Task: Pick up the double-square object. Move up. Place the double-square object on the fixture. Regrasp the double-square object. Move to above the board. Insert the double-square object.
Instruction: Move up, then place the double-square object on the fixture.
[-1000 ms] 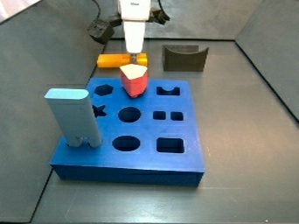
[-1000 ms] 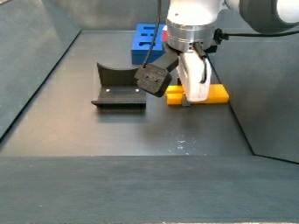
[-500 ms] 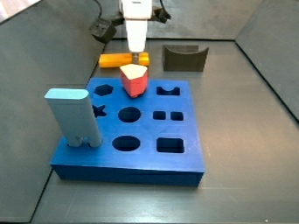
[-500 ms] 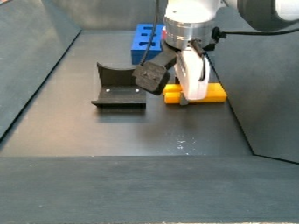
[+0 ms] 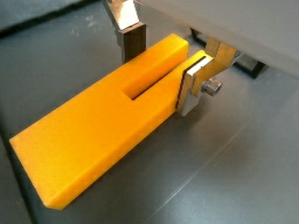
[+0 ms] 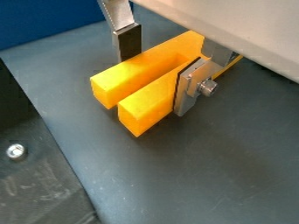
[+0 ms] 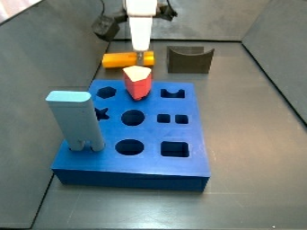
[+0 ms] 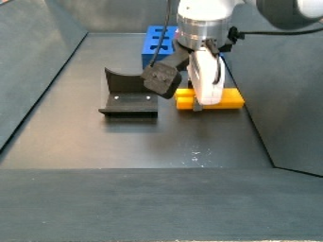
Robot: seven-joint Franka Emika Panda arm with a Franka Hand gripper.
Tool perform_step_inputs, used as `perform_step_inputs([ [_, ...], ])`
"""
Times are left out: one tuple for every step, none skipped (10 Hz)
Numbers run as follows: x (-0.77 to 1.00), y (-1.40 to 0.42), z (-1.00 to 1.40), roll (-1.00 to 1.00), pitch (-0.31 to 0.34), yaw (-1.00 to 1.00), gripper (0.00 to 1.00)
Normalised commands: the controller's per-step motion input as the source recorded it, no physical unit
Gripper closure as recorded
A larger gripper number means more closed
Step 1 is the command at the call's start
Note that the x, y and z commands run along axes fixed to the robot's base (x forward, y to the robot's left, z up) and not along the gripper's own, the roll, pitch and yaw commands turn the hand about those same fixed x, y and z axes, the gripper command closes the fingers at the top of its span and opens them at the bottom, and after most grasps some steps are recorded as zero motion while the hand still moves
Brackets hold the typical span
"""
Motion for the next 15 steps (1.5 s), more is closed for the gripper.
perform_step_inputs([
  [-0.03,0.00,0.74,-0.01,0.013,0.04,1.00],
  [-0.02,-0.01,0.58,-0.02,0.016,0.04,1.00],
  [-0.02,-0.01,0.44,-0.03,0.020,0.03,1.00],
  [-0.02,-0.01,0.29,-0.05,0.022,0.03,1.00],
  [0.00,0.00,1.00,0.00,0.000,0.00,1.00],
  [0.00,0.00,1.00,-0.01,0.000,0.00,1.00],
  [-0.01,0.00,1.00,-0.02,0.016,0.00,1.00],
  [-0.01,-0.01,1.00,-0.03,0.025,0.00,1.00],
  [-0.02,-0.01,1.00,-0.05,0.024,0.01,1.00],
  [-0.02,-0.01,1.00,-0.06,0.023,0.01,1.00],
  [-0.02,-0.02,1.00,-0.07,0.023,0.02,1.00],
  [-0.02,-0.02,0.97,-0.08,0.026,0.02,1.00],
  [-0.02,-0.02,0.76,-0.10,0.035,0.02,1.00],
  [-0.01,-0.01,0.61,-0.10,0.040,0.01,1.00],
  [0.00,-0.01,0.45,-0.11,0.048,0.01,1.00],
])
